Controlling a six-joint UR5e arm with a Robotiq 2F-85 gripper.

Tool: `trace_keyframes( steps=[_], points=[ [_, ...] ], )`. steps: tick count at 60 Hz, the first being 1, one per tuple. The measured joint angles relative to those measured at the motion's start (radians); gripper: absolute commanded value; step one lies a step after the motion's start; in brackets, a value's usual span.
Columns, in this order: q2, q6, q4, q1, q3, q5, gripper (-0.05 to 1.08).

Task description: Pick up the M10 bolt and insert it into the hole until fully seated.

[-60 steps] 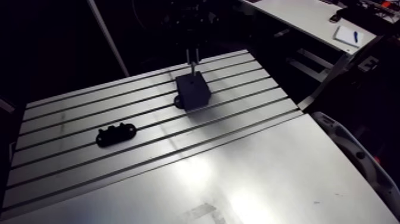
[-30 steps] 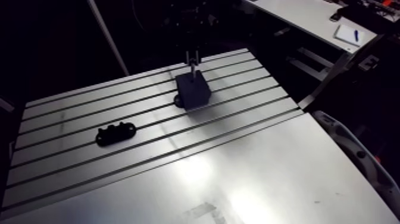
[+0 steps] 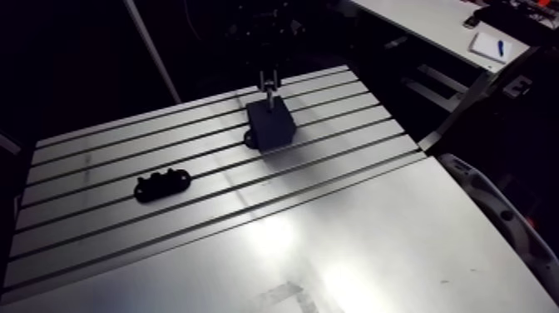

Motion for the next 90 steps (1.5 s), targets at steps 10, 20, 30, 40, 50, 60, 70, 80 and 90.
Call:
trace_keyframes(
  steps=[10,20,30,40,50,60,70,80,90],
  points=[
    [0.0,0.0,-0.002,0.001,0.0,0.0,1.08],
    [0.0,0.003,-0.003,0.001,0.0,0.0,1.08],
    [0.0,0.007,-0.003,0.001,0.0,-0.001,1.08],
    [0.001,0.009,-0.003,0.002,0.0,-0.001,1.08],
    [0.002,0.009,-0.003,0.002,0.0,-0.002,1.08],
    [0.002,0.009,-0.004,0.003,0.0,-0.001,1.08],
    [0.003,0.009,-0.004,0.003,0.001,-0.002,1.08],
    [0.003,0.009,-0.011,0.003,0.004,-0.002,1.08],
    [0.003,0.008,-0.017,0.003,0.005,0.0,1.08]
  ],
)
